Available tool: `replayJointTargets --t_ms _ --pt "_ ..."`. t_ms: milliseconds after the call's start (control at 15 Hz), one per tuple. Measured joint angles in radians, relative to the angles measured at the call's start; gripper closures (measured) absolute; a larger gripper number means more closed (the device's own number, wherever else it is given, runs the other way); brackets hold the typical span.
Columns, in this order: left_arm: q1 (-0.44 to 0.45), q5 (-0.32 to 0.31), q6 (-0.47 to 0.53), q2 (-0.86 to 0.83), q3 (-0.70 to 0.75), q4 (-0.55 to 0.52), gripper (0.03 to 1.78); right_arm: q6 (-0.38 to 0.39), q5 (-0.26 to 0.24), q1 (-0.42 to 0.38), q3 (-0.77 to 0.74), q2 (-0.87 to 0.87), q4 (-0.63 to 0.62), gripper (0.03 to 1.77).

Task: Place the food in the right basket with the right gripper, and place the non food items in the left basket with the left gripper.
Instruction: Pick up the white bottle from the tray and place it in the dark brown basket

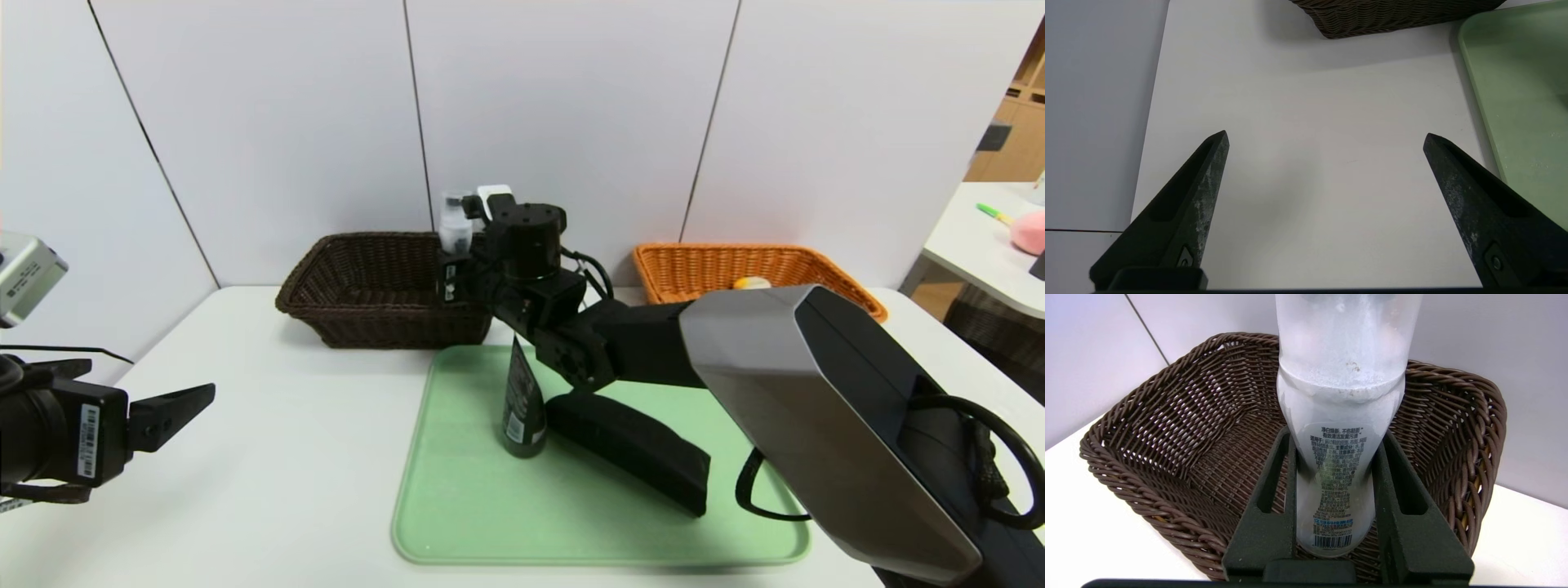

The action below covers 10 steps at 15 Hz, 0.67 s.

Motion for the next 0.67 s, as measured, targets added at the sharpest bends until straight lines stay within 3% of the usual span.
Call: replayJointTargets --t_ms 333,667 --pt "0.0 0.0 0.0 -0.001 -0.001 -0.002 0.12 -0.004 0.002 -0.001 0.0 0.001 0.0 0.66" --pt "-0.001 0.0 0.003 0.003 -0.021 -0.006 0.12 -0.021 -0.016 -0.003 0.0 -0.041 -0.035 0.39"
